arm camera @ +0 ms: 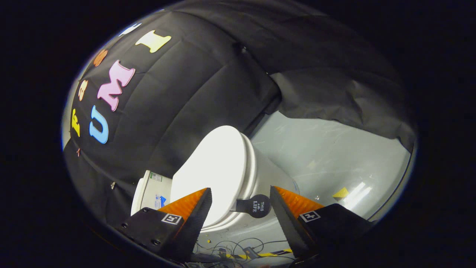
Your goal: Open the toilet lid.
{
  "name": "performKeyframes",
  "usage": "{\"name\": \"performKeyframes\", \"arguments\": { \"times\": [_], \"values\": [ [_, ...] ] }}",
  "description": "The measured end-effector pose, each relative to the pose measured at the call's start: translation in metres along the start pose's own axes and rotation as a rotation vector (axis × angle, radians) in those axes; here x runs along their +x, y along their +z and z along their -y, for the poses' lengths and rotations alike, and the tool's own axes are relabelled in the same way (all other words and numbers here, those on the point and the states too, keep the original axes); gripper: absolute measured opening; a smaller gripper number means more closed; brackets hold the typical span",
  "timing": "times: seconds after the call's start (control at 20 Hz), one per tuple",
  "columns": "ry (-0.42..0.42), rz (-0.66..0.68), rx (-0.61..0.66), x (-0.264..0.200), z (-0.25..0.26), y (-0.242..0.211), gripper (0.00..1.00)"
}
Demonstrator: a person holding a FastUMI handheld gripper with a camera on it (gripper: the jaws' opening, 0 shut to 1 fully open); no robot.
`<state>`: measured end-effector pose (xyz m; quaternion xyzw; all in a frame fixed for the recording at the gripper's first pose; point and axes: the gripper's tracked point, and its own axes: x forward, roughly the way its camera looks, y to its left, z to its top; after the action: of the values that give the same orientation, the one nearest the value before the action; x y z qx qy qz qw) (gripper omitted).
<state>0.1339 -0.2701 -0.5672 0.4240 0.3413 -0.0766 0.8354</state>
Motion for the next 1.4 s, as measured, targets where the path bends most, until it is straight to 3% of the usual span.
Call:
{"name": "performKeyframes", "arguments": {
  "times": [0.25,0.35,0.4,0.5,0.65,1.1,1.4],
  "values": [
    [-0.005,-0.087,0.143,0.019,0.017,-0.017,0.98],
    [-0.015,-0.113,0.183,0.022,0.02,-0.021,0.91],
    [-0.046,-0.113,0.163,0.027,0.034,-0.025,0.69],
    [-0.023,-0.12,0.185,0.025,0.033,-0.023,0.25],
    [0.035,-0.13,0.263,0.017,0.021,-0.02,0.06],
    [0.06,-0.046,0.173,-0.01,-0.022,-0.002,0.05],
    [-0.001,0.012,0.033,-0.034,-0.067,0.014,0.05]
  ]
}}
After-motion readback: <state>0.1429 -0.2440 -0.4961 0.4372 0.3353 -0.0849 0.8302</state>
